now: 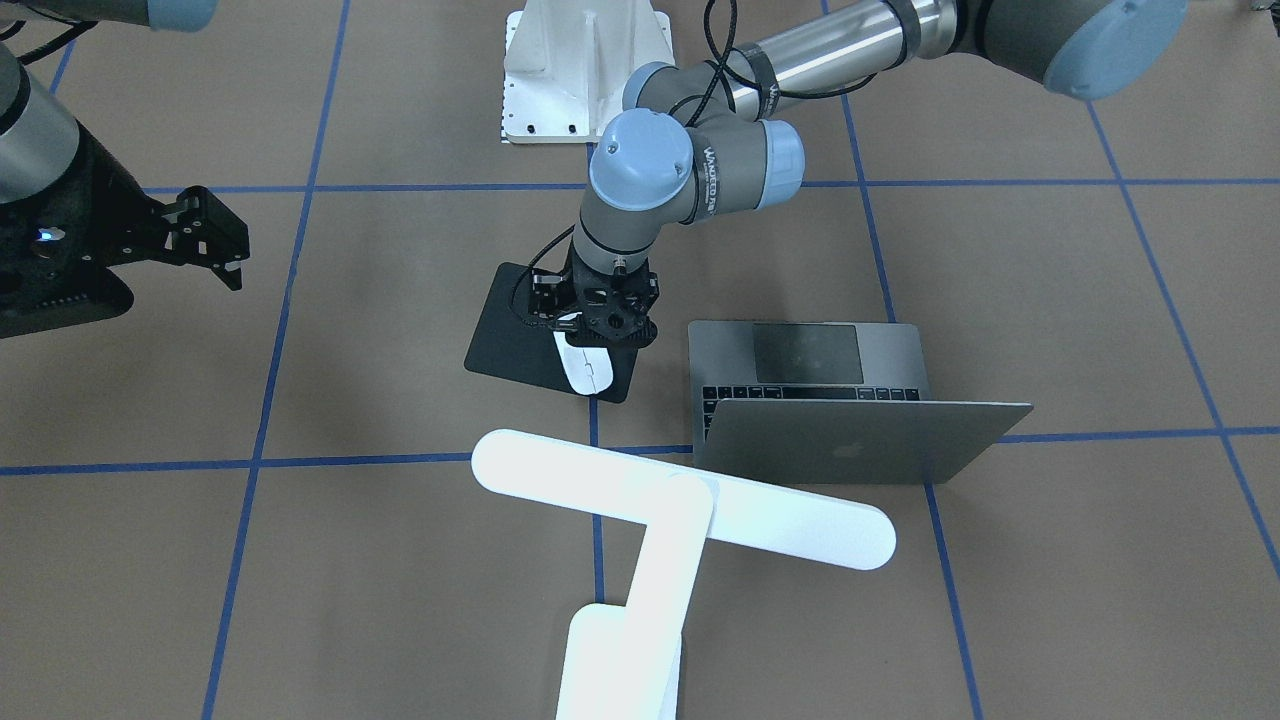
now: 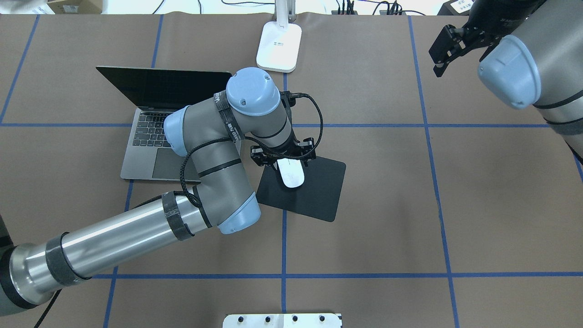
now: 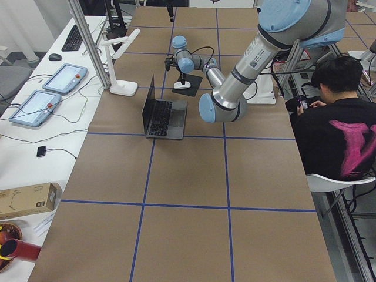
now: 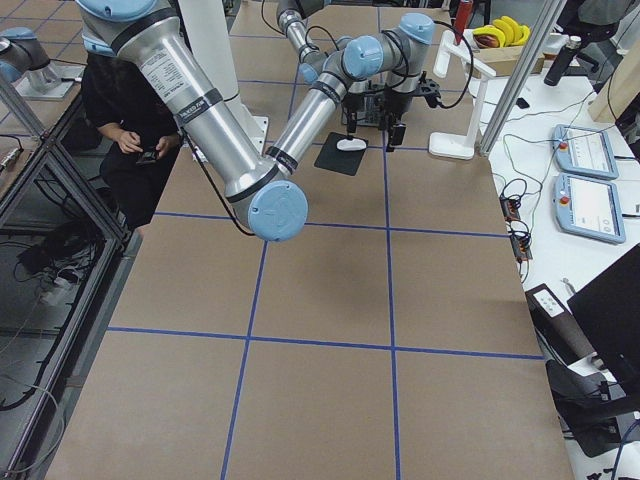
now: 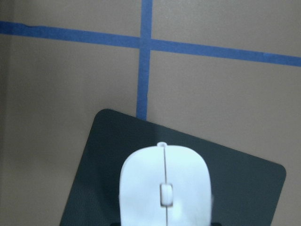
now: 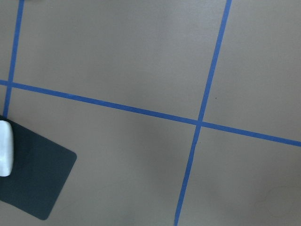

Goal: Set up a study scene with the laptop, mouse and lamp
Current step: 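Carry the mouse with the left gripper and lower it onto the mousepad, then open the left gripper and withdraw it from the mouse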

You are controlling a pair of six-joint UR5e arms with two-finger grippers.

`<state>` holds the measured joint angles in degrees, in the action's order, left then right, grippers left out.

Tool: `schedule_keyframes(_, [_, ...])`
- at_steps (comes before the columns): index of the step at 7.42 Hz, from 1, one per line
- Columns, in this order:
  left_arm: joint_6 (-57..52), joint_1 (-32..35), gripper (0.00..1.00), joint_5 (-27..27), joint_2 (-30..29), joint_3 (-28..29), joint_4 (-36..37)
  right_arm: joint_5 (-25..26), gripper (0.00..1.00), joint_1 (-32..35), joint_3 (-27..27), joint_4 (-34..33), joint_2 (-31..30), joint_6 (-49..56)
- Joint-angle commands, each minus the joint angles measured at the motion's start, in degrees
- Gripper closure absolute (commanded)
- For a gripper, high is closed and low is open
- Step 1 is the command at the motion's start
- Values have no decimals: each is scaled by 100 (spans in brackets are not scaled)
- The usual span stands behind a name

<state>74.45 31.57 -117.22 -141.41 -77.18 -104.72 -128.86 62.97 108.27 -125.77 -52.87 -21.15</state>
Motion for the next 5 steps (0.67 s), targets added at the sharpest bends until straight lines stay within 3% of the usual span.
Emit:
schedule_keyframes(1, [-18, 137, 6, -116, 139, -426, 335, 10, 0, 92, -60, 17, 5, 14])
schedule_keyframes(3, [-954, 366, 1, -362, 1049, -2038, 1641, -16, 0, 242, -438, 552, -195, 6])
schedule_keyframes(5, [-1624, 752, 1, -380, 1439, -2678, 2208, 10, 0, 364, -535, 633, -443, 6])
